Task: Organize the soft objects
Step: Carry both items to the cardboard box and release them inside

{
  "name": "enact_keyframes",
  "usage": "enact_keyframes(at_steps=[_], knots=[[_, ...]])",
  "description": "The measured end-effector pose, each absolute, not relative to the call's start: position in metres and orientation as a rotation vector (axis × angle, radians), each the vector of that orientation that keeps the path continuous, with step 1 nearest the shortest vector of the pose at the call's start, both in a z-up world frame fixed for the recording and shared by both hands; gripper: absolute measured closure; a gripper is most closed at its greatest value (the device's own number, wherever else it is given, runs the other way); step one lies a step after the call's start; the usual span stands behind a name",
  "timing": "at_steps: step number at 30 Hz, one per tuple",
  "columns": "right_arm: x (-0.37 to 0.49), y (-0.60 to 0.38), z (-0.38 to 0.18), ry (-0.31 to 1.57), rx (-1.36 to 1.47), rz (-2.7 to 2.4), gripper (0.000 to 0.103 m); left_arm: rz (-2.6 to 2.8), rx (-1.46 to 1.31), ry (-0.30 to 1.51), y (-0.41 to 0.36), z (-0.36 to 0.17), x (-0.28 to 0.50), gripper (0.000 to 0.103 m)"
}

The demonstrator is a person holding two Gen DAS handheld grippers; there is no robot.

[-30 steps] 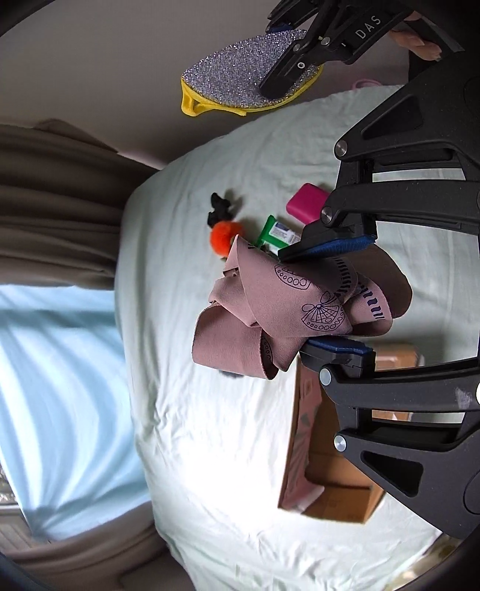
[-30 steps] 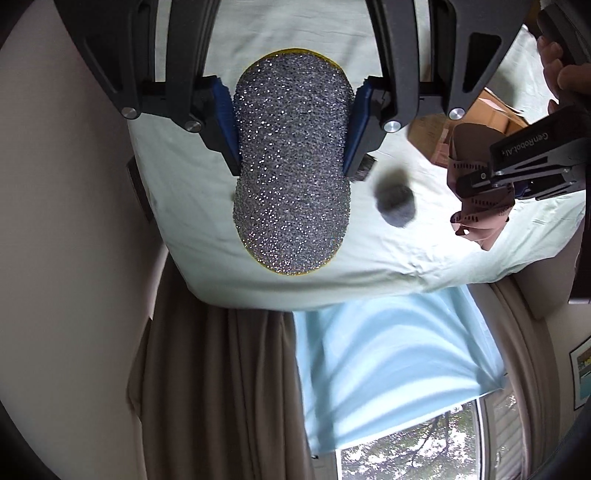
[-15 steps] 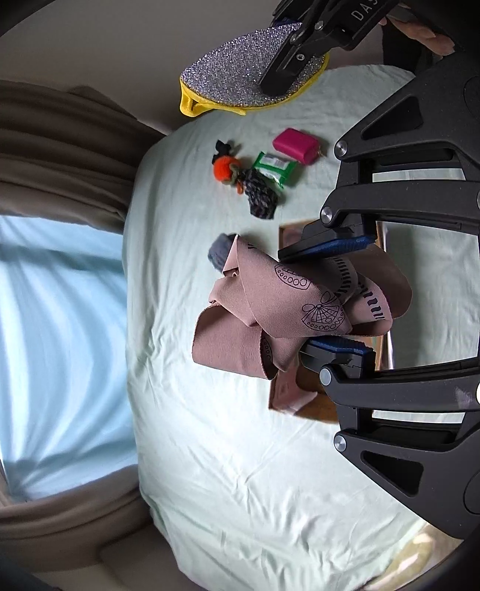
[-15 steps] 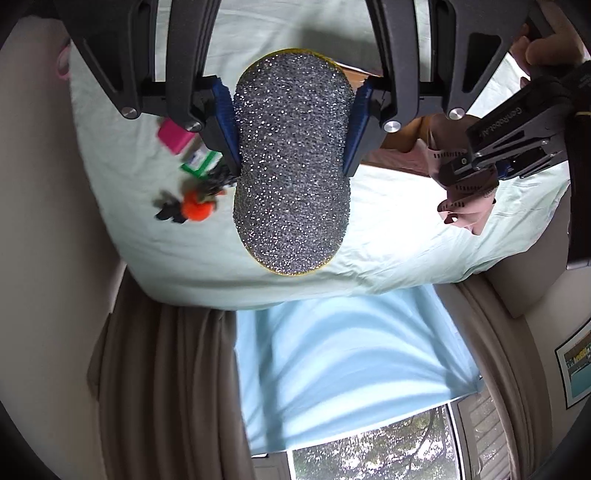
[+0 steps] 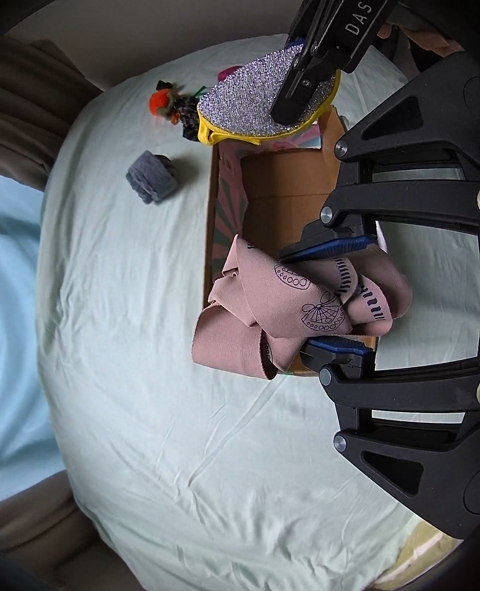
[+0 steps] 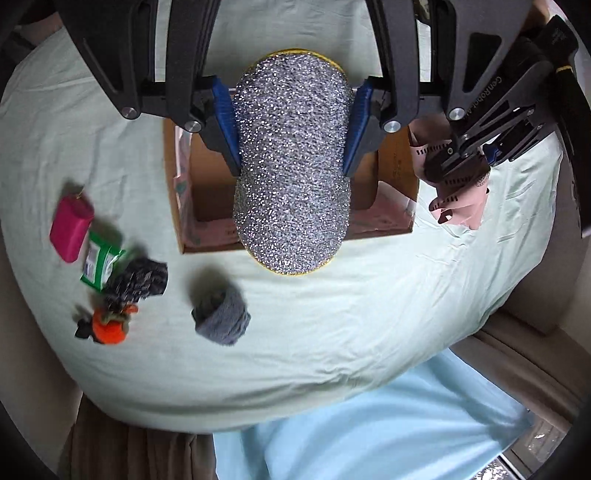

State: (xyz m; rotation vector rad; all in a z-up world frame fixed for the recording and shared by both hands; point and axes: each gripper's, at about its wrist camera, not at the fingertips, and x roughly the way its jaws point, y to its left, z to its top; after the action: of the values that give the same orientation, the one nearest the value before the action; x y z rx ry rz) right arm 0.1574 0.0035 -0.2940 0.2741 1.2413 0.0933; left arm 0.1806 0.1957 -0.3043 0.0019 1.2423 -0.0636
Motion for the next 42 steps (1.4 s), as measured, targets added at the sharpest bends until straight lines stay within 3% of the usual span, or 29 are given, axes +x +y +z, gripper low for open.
enact_keyframes(at_steps=[13,16,18,20,21,22,42], knots=[[0.205,0.002,-0.391,1.502,0.501,-0.004,0.054,-0.077,-0.026,1.5,0.187,-0.39,0.217,0.07],[0.211,0.001,-0.403,1.533,0.514,-0.027,0.051,-0.108,0.008,1.522,0.178,-0.4,0.223,0.07],[0.215,0.0,-0.41,1.553,0.527,-0.037,0.042,-0.147,0.037,1.53,0.172,-0.403,0.227,0.067],[0.218,-0.001,-0.414,1.558,0.515,-0.038,0.022,-0.168,0.081,1.531,0.166,-0.404,0.228,0.043],[0.219,-0.003,-0.415,1.554,0.509,-0.035,0.017,-0.177,0.095,1.531,0.165,-0.404,0.228,0.007],[0.22,-0.005,-0.416,1.551,0.508,-0.035,0.009,-0.186,0.098,1.527,0.164,-0.403,0.226,0.0],[0.199,-0.001,-0.378,1.456,0.402,0.016,0.008,-0.157,0.04,1.436,0.187,-0.352,0.195,0.0]])
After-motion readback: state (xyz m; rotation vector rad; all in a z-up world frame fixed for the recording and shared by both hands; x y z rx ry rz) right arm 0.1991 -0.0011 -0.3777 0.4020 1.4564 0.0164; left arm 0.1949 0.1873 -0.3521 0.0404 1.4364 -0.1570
